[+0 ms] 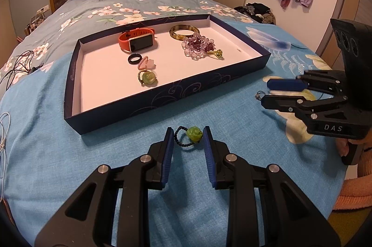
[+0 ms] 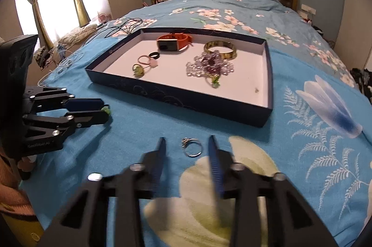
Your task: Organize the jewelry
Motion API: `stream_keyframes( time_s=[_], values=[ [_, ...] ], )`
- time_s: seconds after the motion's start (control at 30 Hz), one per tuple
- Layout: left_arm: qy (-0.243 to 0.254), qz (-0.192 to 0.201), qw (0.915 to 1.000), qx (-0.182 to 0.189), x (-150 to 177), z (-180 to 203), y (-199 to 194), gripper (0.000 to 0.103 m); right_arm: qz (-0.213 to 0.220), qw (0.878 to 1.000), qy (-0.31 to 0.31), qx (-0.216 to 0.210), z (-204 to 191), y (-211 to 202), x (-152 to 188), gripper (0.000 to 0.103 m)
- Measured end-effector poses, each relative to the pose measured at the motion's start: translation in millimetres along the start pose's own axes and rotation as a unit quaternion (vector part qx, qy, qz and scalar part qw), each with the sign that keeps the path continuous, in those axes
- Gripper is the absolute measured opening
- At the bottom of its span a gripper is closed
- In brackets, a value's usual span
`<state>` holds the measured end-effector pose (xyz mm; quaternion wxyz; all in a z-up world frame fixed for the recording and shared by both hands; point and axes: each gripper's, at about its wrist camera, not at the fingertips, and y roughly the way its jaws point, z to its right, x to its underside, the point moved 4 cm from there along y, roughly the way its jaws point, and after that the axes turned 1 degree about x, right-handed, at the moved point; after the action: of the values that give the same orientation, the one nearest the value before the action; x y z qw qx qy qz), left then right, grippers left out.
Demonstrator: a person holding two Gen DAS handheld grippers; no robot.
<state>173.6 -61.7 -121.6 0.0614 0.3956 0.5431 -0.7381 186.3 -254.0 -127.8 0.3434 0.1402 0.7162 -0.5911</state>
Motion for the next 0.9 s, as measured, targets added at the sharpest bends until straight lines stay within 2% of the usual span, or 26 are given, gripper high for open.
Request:
stream_keyframes(
  time_s=[0.13, 0.2, 0.23, 0.47, 0.9],
  values=[
    [-0.001, -0.001, 1.0000, 0.003, 0, -1, 1, 0.026, -0.021, 1.000, -0.005, -0.003, -2, 11, 0, 0.034],
    [-0.002, -0.002, 1.0000, 0.003, 0, -1, 0, 0.026, -0.023, 1.000, -0.018, 0.006, -4, 12, -1, 0.027],
    [-0.002, -0.002, 1.0000, 0.003, 0, -1, 0, 0.026, -0.023, 0.999, -0.022, 0.004, -6, 13, -1, 0.017],
    [-0.003, -0.001, 1.0000, 0.004, 0, -1, 0, 0.026, -0.017, 0.999, -0.027, 0.005, -9, 9, 0, 0.016],
    [-0.002, 0.015, 0.9999, 0.006, -3, 1, -12, 0.026, 0.029, 0.999, -0.022, -0.005, -10, -16, -8, 0.016]
  ],
)
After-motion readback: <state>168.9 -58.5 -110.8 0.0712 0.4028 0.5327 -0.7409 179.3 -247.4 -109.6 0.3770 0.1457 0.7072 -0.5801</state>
